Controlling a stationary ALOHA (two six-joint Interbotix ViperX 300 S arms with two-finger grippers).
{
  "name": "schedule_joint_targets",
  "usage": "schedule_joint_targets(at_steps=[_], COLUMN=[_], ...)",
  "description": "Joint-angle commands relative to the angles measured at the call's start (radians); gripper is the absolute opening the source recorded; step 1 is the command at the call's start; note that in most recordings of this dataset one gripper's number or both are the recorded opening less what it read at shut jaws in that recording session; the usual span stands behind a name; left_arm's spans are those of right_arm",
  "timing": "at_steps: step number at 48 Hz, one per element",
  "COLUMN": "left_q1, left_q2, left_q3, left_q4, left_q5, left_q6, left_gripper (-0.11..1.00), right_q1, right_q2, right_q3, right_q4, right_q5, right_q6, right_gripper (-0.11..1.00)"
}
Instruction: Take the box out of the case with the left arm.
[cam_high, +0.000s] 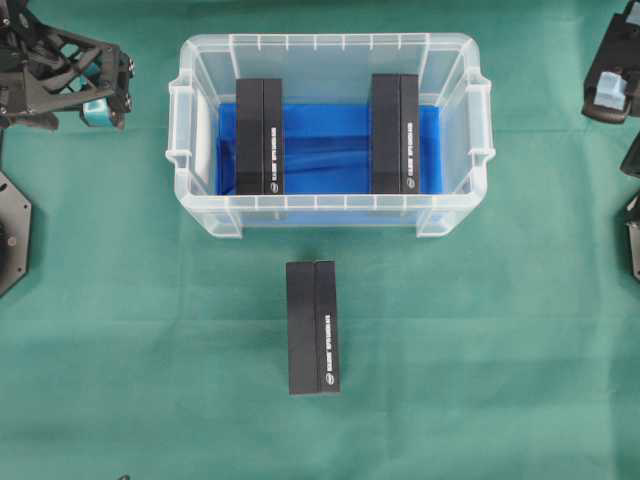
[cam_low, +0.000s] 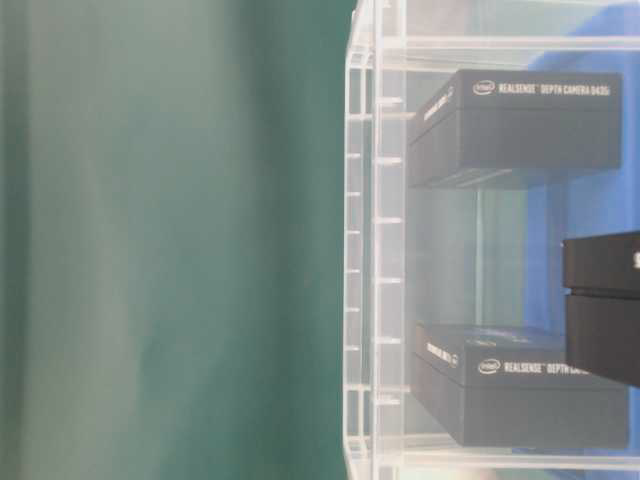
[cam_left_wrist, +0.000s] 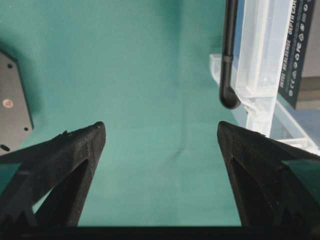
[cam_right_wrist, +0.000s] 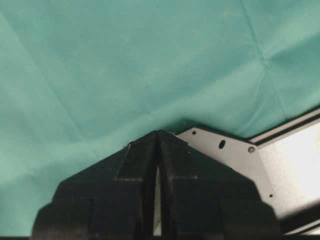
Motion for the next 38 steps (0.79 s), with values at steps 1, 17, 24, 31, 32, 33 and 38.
schedule_joint_targets(at_steps=[1,17,24,31,32,33,38], left_q1=[0.003,0.002,0.003,-0.003,-0.006,-0.008,-0.020], left_q2=[-0.005,-0.003,0.009,0.058,0.069,0.080,0.149], left_q3=[-0.011,-0.011,-0.020,-0.057,-0.066,-0.077,-0.135], left_q4=[0.003,0.003,0.002,0.002,0.002,0.002,0.002], left_q5=[-0.002,-0.003,-0.020,-0.046,-0.051,-0.054,-0.075], left_q6=[0.002,0.000,0.002,0.002,0.002,0.002,0.002], left_gripper=[0.91,0.91,0.91,0.91,0.91,0.91,0.91], right_q1=[0.000,0.000,0.000,0.000,0.000,0.000,0.000], right_q2=[-0.003,-0.003,-0.003,-0.003,-0.003,-0.003,-0.003], right_q3=[-0.017,-0.017,-0.017,-0.017,-0.017,-0.017,-0.017], right_q4=[-0.002,-0.002,-0.002,-0.002,-0.002,-0.002,-0.002], right_q5=[-0.003,-0.002,-0.003,-0.003,-0.003,-0.003,-0.005], right_q6=[0.002,0.000,0.000,0.000,0.002,0.002,0.002], right_gripper=[0.00,0.00,0.00,0.00,0.00,0.00,0.00])
